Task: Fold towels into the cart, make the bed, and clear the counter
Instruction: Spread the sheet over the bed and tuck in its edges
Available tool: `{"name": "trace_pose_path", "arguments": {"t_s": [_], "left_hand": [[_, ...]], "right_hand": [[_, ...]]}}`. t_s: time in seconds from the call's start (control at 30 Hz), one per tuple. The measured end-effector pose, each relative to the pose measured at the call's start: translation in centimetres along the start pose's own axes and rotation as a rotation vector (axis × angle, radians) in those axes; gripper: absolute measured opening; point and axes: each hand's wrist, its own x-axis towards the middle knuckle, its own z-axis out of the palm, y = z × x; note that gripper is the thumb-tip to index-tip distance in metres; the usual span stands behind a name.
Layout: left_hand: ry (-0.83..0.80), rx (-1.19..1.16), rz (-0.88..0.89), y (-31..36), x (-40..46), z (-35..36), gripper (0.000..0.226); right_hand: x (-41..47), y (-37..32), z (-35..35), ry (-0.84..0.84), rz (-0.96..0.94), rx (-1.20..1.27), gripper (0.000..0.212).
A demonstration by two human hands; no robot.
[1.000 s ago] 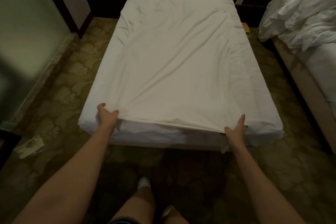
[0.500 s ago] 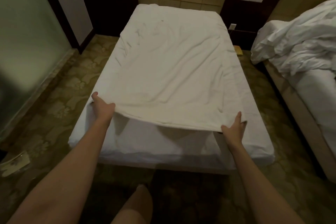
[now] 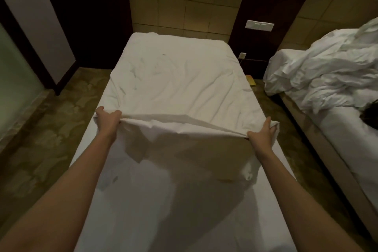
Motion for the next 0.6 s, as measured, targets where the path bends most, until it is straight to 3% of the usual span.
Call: {"name": "trace_pose_path", "arguments": {"t_s": [0.1, 0.3, 0.43, 0.6], "left_hand": [[-0.092, -0.046, 0.024, 2.4, 4.9, 2.0, 0.08], [-0.113, -0.11, 0.09, 7.3, 11.4, 7.2, 0.059], [-0.138, 0.001, 0.096, 9.4, 16.3, 10.0, 0.057], [-0.215, 0.016, 0.117, 13.8, 21.4, 16.2, 0.073]], "right_hand": [[3.6, -3.0, 2.1, -0.008, -0.03, -0.005, 0.081], [11.6, -7.3, 5.7, 0.001, -0.061, -0.013, 0.083], [18.0, -9.4, 8.1, 0.012, -0.073, -0.034, 0.084], [26.3, -12.5, 12.6, -0.014, -0.076, -0.086, 0.084]]}}
